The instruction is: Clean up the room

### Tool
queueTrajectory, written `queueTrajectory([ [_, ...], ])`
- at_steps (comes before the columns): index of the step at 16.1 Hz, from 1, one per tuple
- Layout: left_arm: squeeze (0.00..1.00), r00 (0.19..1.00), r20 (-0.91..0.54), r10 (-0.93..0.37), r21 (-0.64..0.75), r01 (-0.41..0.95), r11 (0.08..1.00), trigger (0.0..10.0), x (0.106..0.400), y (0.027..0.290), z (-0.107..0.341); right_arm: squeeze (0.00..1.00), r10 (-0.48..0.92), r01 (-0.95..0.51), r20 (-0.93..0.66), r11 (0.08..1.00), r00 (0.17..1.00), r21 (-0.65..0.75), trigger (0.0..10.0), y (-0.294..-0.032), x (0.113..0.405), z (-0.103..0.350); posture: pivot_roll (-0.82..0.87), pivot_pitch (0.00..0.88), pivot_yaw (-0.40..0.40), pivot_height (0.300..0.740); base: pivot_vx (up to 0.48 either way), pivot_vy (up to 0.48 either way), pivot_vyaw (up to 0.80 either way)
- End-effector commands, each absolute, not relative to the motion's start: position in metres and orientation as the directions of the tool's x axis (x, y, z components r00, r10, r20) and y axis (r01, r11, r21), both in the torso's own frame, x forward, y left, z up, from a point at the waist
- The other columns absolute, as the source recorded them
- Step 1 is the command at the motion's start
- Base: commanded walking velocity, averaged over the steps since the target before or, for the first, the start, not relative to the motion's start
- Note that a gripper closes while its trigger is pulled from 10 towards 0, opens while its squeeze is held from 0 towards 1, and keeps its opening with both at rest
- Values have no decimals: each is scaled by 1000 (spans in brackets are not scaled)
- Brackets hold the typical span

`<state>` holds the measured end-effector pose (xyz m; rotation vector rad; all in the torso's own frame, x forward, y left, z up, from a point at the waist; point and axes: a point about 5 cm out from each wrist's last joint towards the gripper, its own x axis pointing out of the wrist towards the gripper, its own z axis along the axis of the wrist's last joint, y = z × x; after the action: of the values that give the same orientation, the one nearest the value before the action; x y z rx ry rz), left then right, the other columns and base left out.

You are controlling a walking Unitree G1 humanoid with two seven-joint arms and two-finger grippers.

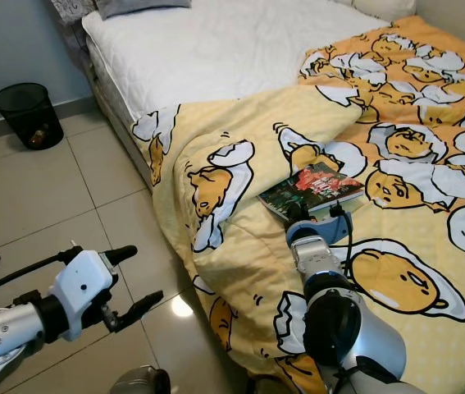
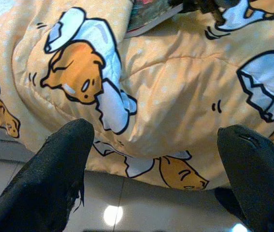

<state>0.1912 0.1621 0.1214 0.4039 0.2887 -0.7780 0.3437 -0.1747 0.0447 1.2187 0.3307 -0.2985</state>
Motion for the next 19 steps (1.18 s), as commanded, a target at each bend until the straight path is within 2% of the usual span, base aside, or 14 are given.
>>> queueTrajectory([
  [1, 976, 692, -392, -606, 248, 714, 654, 10000, 193, 160, 115, 0, -57, 363, -366, 343, 929, 867, 0, -182, 349, 53, 203, 0, -47, 740, 0, 0, 0],
  [3, 976, 727, -374, -576, 248, 677, 693, 10000, 196, 163, 110, 0, -79, 344, -339, 362, 937, 867, 0, -193, 349, 56, 164, 0, -45, 740, 0, 0, 0],
  [5, 976, 797, -327, -508, 242, 590, 770, 10000, 211, 168, 107, 0, -107, 295, -279, 477, 954, 828, 0, -209, 350, 65, 105, 0, -31, 740, 0, 0, 0],
  [7, 969, 867, -255, -429, 221, 484, 847, 10000, 230, 167, 108, 0, -113, 213, -186, 678, 976, 703, 0, -216, 351, 77, 24, 0, 8, 740, 0, 0, 0],
  [8, 957, 879, -241, -412, 209, 461, 862, 10000, 233, 167, 108, 0, -118, 188, -149, 712, 982, 676, 0, -218, 351, 82, 24, 0, 8, 740, 0, 0, 0],
  [10, 945, 892, -221, -394, 200, 437, 877, 10000, 237, 164, 105, 0, -141, 137, -36, 818, 989, 558, 0, -219, 344, 100, -7, 0, 14, 740, 0, 0, 0],
  [12, 929, 901, -210, -379, 217, 421, 881, 10000, 243, 157, 99, 0, -164, 145, 43, 947, 985, 286, 0, -209, 320, 105, -24, 0, -7, 740, 0, 0, 0],
  [13, 929, 902, -209, -377, 218, 419, 881, 10000, 244, 156, 98, 0, -150, 134, 60, 968, 987, 212, 0, -206, 315, 105, -21, 0, -10, 740, 0, 0, 0],
  [14, 925, 908, -205, -365, 220, 406, 887, 10000, 245, 156, 97, 0, -135, 130, 78, 989, 988, 71, 0, -202, 307, 102, -16, 0, -18, 740, 0, 0, 0],
  [15, 886, 918, -202, -342, 222, 383, 897, 10000, 247, 158, 97, 0, -151, 157, 83, 986, 985, -63, 0, -198, 296, 98, -16, 0, -22, 740, 0, 0, 0],
  [16, 780, 920, -220, -325, 206, 370, 906, 10000, 247, 161, 94, 0, -171, 180, 77, 976, 982, -122, 0, -195, 288, 95, -16, 0, -28, 740, 0, 0, 0],
  [17, 765, 920, -227, -320, 208, 367, 907, 10000, 248, 162, 93, 0, -190, 198, 68, 972, 979, -129, 0, -195, 286, 93, -18, 0, -33, 740, 0, 0, 0],
  [19, 655, 924, -212, -319, 210, 361, 908, 10000, 247, 162, 92, 0, -266, 266, 7, 963, 964, -37, 0, -194, 275, 85, -17, 0, -41, 740, 0, 0, 0],
])
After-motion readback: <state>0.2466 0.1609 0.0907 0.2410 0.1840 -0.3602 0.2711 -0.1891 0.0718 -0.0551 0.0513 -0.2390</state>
